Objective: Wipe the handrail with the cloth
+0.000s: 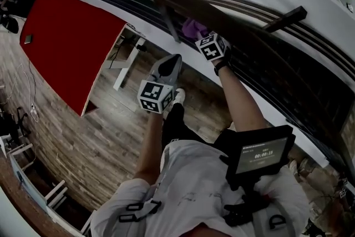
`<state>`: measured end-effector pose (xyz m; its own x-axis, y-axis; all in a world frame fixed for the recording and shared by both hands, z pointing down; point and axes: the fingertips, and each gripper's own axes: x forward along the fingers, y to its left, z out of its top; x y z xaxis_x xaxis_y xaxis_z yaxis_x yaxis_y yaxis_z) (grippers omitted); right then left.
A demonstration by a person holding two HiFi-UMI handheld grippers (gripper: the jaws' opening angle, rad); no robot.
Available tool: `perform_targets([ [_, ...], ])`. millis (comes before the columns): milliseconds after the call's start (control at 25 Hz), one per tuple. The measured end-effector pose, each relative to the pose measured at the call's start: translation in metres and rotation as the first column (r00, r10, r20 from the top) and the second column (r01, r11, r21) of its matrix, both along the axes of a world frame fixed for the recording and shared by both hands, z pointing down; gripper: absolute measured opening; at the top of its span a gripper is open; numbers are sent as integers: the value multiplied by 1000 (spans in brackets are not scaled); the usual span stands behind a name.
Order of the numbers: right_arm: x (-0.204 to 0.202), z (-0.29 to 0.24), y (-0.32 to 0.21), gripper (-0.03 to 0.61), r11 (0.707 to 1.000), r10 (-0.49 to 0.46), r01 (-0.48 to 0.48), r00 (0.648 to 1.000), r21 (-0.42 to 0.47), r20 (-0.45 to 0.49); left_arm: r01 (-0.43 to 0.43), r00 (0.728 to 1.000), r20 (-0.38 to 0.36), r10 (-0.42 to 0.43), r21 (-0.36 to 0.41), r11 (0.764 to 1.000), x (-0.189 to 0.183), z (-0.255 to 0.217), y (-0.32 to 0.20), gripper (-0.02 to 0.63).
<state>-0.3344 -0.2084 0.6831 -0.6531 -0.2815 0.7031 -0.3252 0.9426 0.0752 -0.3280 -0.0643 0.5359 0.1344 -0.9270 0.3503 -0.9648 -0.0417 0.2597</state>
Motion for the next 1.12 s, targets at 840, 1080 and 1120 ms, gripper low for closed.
perform_targets([
  [840, 69, 6, 5, 91, 996, 87, -87, 996, 27, 11, -115, 993, -14, 115, 2, 993, 57, 4, -15, 2],
  [1080, 99, 11, 12, 95, 994, 82, -79, 995, 71, -49, -155, 988, -14, 155, 7, 988, 74, 4, -23, 0],
  [1120, 105, 10, 12, 95, 994, 95, -92, 994, 63, -45, -160, 987, -14, 160, 6, 987, 78, 3, -23, 0],
])
